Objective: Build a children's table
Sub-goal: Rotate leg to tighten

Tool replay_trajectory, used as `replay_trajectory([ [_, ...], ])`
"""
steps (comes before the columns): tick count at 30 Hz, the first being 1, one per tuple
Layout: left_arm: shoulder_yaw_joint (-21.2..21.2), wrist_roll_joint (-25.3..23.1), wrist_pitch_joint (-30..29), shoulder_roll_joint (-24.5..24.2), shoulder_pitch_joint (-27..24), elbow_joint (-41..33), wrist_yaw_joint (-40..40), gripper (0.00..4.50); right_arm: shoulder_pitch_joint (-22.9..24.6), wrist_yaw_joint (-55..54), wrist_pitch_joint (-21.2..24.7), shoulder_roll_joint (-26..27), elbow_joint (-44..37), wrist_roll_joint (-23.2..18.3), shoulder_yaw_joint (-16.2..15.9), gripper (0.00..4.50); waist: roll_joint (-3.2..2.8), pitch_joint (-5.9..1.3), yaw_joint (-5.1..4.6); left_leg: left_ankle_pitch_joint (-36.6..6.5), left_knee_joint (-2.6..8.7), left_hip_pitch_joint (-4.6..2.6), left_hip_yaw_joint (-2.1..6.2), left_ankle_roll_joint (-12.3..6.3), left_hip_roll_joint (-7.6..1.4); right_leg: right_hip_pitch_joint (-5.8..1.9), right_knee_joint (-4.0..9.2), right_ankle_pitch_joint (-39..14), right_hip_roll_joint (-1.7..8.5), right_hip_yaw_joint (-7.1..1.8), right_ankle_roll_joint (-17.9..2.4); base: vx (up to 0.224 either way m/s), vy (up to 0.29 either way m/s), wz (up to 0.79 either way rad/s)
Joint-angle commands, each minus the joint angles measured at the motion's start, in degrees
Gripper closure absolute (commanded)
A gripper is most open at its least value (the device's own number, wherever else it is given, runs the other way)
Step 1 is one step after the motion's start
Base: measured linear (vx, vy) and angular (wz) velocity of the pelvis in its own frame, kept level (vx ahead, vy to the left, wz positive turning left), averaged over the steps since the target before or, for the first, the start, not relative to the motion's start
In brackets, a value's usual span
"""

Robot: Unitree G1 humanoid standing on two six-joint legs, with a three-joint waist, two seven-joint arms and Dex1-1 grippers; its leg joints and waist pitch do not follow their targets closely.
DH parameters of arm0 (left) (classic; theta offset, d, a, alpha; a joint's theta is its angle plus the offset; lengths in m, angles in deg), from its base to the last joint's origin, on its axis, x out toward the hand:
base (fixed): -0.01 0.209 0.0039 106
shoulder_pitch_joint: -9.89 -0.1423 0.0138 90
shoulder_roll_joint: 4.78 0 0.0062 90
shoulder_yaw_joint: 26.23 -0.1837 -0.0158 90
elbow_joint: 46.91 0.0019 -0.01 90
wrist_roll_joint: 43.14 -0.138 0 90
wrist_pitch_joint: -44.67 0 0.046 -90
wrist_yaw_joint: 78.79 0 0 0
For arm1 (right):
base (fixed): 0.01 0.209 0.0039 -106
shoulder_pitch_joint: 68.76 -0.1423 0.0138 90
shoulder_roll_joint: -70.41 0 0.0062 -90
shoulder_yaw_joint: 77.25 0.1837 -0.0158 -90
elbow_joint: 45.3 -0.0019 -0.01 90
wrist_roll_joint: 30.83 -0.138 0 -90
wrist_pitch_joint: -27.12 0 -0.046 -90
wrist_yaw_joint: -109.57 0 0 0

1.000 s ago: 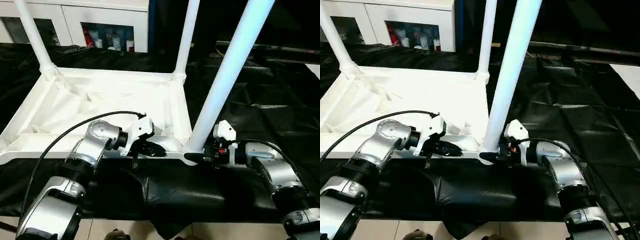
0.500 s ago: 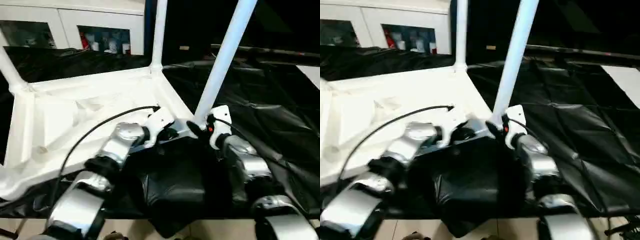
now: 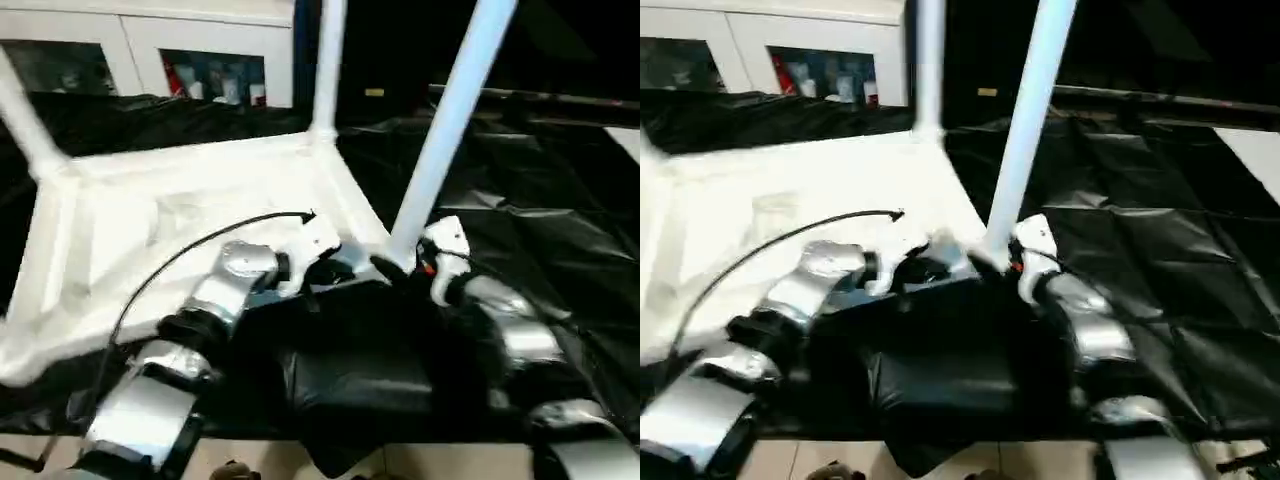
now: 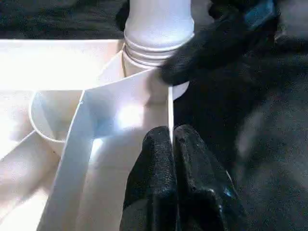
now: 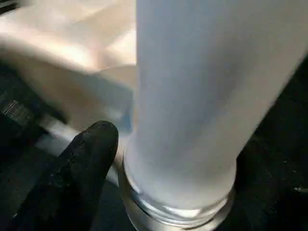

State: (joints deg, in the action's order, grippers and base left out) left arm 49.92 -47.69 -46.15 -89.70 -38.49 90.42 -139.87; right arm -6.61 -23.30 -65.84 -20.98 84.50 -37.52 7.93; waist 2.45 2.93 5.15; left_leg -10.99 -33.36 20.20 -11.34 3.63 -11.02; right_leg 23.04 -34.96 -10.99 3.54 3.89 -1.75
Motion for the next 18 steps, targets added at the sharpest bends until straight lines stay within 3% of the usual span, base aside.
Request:
replay_trajectory([
  [1,-2.26,1.03,1.02,-0.52,-0.99,-1.46,-6.23,4.5,0.89,8.33,-1.41,-1.51,-3.86,-0.22,-3.87,0.75,0.23,-3.25,0.16,-8.78,3.48,-0.11,1.26,-5.3,-2.8,-3.23,4.32,-9.18,5.2,-3.15,-11.84,0.0,0.0,0.0],
  [7,-3.1,2.78,-0.91,-5.68,-2.24,-4.61,-16.09,4.5,2.42,15.41,0.0,-5.22,-7.59,-1.11,-4.3,0.75,0.11,-3.2,0.32,-9.76,3.6,-0.28,1.16,-4.17,-3.12,-3.04,4.21,-10.63,5.17,-3.12,-12.36,0.0,0.0,0.0],
  [10,-2.63,2.8,-0.7,-6.1,-2.23,-4.58,-16.22,4.5,2.53,16.0,0.38,-5.43,-7.91,-1.41,-4.14,0.75,0.18,-3.2,0.27,-9.65,3.48,-0.22,1.11,-3.84,-2.93,-3.02,4.31,-10.78,5.24,-3.13,-12.56,0.0,0.0,0.0],
  [18,-2.49,3.83,-1.26,-6.57,-2.74,-5.69,-16.82,4.5,3.63,18.16,2.87,-4.95,-9.4,-3.03,-4.22,1.46,0.3,-3.33,0.4,-8.23,3.4,-0.14,1.13,-4.07,-2.9,-3.11,4.11,-9.6,5.2,-3.08,-12.44,0.0,0.0,0.0],
])
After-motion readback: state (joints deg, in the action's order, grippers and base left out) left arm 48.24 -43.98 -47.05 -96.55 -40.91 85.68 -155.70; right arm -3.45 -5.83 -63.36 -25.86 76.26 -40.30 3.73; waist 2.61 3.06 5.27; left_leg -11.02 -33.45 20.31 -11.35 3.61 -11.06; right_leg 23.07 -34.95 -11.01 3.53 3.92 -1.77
